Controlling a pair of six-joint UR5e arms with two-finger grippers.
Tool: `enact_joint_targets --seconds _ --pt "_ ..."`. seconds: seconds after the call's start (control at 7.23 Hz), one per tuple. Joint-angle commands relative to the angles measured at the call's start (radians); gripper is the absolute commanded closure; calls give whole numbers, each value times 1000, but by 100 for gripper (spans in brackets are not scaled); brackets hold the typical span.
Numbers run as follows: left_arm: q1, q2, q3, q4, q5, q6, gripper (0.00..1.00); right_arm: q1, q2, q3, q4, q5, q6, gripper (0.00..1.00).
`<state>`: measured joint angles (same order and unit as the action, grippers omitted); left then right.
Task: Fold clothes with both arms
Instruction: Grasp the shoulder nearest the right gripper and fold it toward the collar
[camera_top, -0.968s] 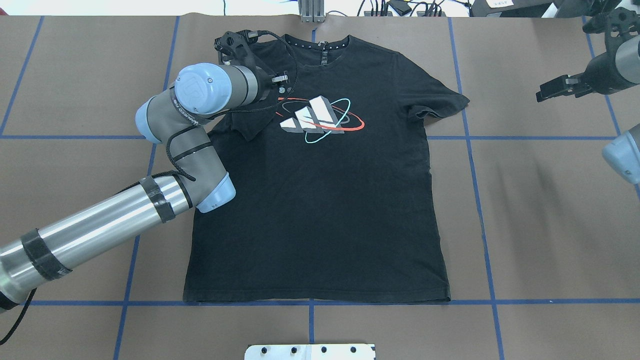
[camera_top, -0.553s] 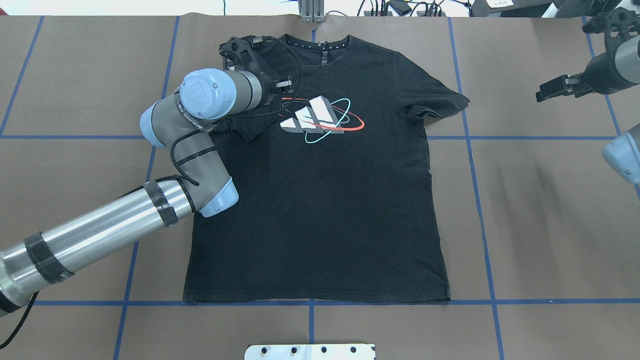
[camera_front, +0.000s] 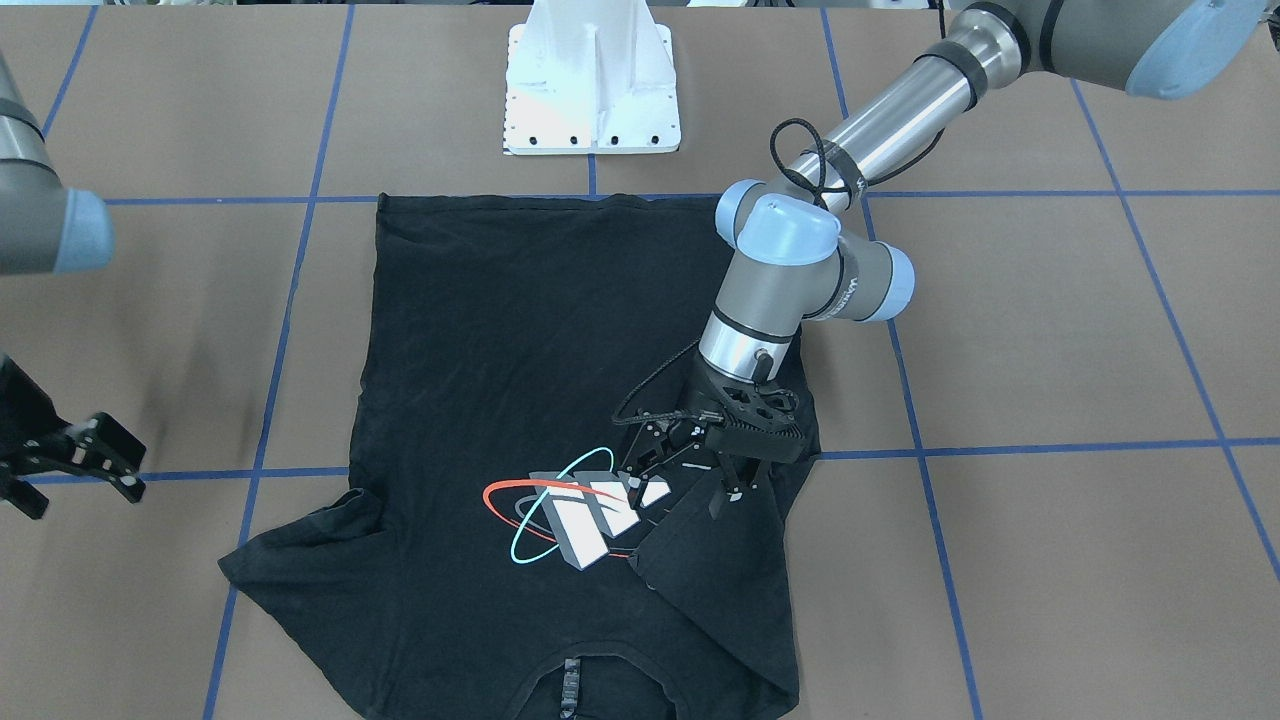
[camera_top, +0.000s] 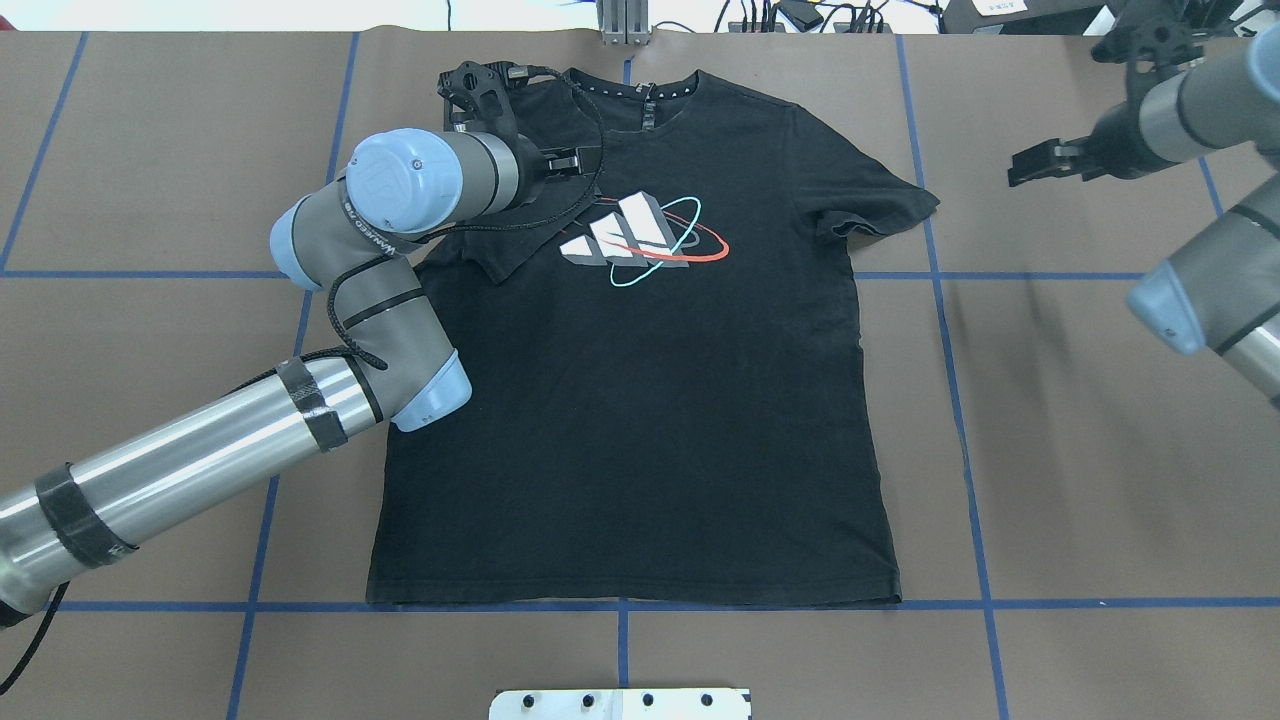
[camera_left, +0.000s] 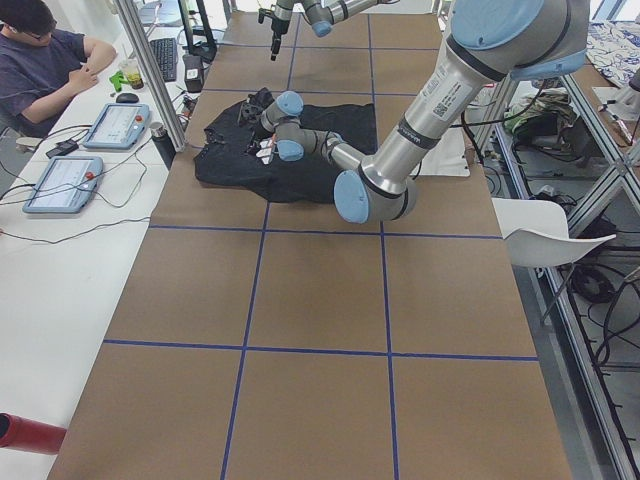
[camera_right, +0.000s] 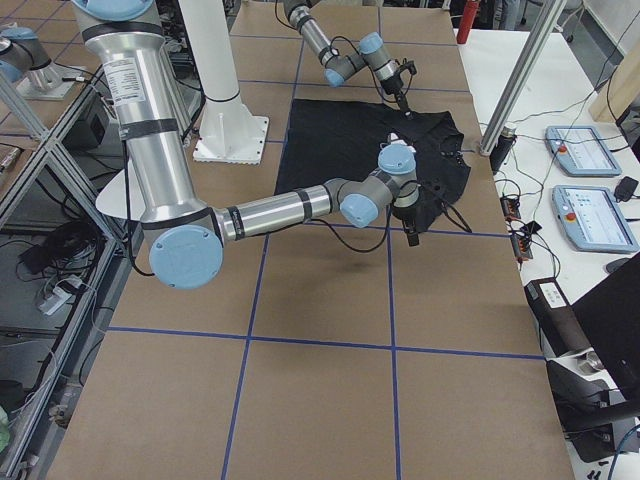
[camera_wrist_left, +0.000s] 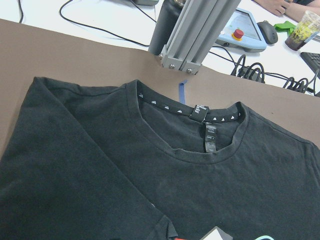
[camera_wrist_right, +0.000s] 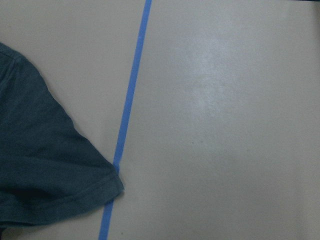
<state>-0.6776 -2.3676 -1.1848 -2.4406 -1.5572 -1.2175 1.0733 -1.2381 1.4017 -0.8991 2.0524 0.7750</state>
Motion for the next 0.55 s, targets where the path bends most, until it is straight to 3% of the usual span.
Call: enact_joint_targets --seconds 0.0,0.41 --pt "0 16 -22 -1 0 9 0 -48 95 -145 124 -47 96 0" --pt "0 16 -32 -1 2 9 0 -105 111 -232 277 -95 177 5"
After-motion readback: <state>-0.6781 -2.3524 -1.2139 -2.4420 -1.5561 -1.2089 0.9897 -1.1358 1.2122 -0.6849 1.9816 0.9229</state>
